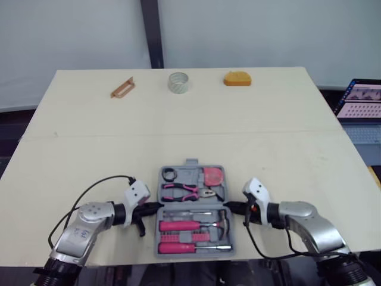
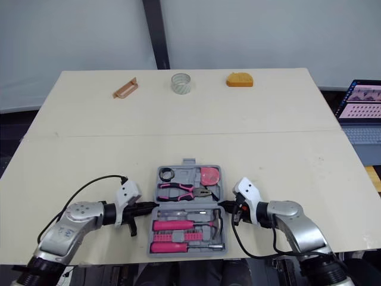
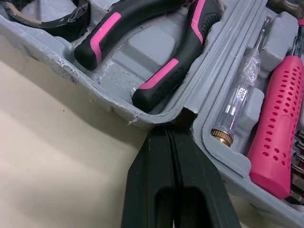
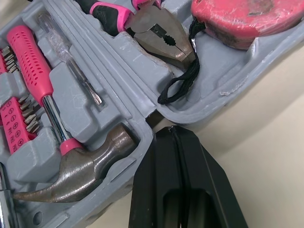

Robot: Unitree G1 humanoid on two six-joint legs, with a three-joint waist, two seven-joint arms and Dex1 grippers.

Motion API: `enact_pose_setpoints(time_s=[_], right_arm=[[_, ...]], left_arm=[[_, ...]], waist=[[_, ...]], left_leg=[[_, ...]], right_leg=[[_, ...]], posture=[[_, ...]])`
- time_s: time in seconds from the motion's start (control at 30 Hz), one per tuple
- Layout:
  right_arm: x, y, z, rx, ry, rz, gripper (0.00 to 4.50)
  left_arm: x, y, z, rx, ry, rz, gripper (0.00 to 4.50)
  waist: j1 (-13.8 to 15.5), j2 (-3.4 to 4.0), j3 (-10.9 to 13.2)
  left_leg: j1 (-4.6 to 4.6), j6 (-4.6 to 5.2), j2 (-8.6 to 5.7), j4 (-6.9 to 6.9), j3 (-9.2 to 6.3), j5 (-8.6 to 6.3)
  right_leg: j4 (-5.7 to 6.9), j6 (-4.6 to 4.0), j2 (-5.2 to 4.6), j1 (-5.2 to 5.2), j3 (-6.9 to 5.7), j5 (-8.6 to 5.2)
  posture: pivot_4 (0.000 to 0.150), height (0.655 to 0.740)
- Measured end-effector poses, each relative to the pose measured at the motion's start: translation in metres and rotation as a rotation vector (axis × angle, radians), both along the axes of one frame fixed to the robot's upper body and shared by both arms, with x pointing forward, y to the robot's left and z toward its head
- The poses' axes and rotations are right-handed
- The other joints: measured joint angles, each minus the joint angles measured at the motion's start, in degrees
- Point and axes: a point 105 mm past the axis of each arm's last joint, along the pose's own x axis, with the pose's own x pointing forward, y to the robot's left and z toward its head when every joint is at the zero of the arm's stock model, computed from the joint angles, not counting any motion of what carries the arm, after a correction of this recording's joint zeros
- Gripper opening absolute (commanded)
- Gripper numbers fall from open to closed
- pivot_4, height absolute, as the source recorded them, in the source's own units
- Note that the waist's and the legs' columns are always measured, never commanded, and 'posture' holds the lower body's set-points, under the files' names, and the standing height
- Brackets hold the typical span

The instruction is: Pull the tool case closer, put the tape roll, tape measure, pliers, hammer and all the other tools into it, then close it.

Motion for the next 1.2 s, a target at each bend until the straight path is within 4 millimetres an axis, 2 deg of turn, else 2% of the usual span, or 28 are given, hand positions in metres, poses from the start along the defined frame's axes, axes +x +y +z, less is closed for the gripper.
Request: enact_pose_setpoints(time_s=[0.43,1.2], right_arm=[[-0.004,0.001,-0.002,0.007,0.012,0.005,0.02],[-0.005,0.002,-0.002,0.005,0.009,0.008,0.02]], left_arm=[[-0.011,0.002,-0.002,0.004,0.034,-0.008,0.00],[-0.010,0.003,-0.001,0.006,0.032,-0.012,0.00]], waist=[[0.01,0.00,0.00],[0.01,0.01,0.00]], left_leg=[[0.00,0.00,0.00,0.00,0.00,0.00],[0.00,0.00,0.00,0.00,0.00,0.00]], right_leg=[[0.00,0.00,0.00,0.00,0.00,0.00],[0.00,0.00,0.00,0.00,0.00,0.00]], posture=[[0.150,0.7400],[0.150,0.7400]])
